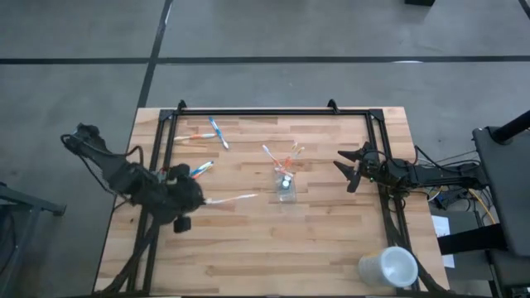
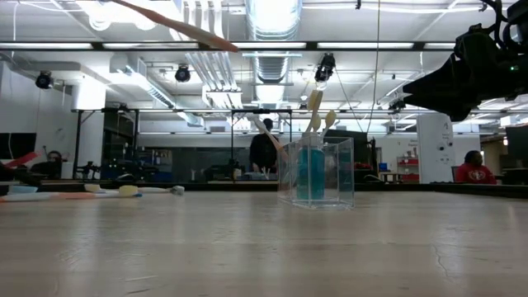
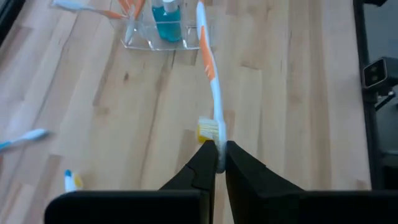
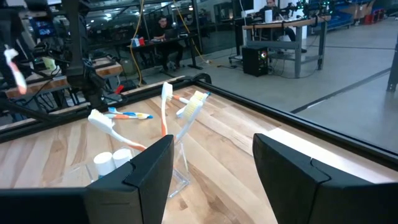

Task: Pick & Place toothbrushing station
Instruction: Put the orange toothbrush into the transparent

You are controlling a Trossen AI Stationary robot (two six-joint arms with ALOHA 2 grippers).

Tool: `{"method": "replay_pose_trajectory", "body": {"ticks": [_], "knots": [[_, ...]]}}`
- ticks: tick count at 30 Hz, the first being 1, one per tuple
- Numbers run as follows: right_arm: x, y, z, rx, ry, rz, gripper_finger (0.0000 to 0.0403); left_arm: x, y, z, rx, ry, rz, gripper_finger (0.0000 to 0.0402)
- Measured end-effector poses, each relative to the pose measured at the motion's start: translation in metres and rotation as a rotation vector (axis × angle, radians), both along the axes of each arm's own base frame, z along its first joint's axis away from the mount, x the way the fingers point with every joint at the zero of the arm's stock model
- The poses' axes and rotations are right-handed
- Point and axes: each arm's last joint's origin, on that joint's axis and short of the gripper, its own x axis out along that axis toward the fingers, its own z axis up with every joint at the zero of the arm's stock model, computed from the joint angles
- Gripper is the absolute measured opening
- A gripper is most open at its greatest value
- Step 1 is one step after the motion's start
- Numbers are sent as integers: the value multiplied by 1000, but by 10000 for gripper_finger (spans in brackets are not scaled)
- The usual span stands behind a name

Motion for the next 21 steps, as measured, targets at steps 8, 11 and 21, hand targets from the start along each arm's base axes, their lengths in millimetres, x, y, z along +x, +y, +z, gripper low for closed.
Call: {"method": "replay_pose_trajectory", "body": {"ticks": [8, 11, 21], "knots": [[0, 0, 0, 0, 0, 0, 215, 26, 42, 12, 5, 66, 33, 23], [0, 0, 0, 0, 0, 0, 215, 36, 64, 9, -23, 116, 85, 23], [0, 0, 0, 0, 0, 0, 215, 50, 107, 3, -7, 180, 133, 23]]}}
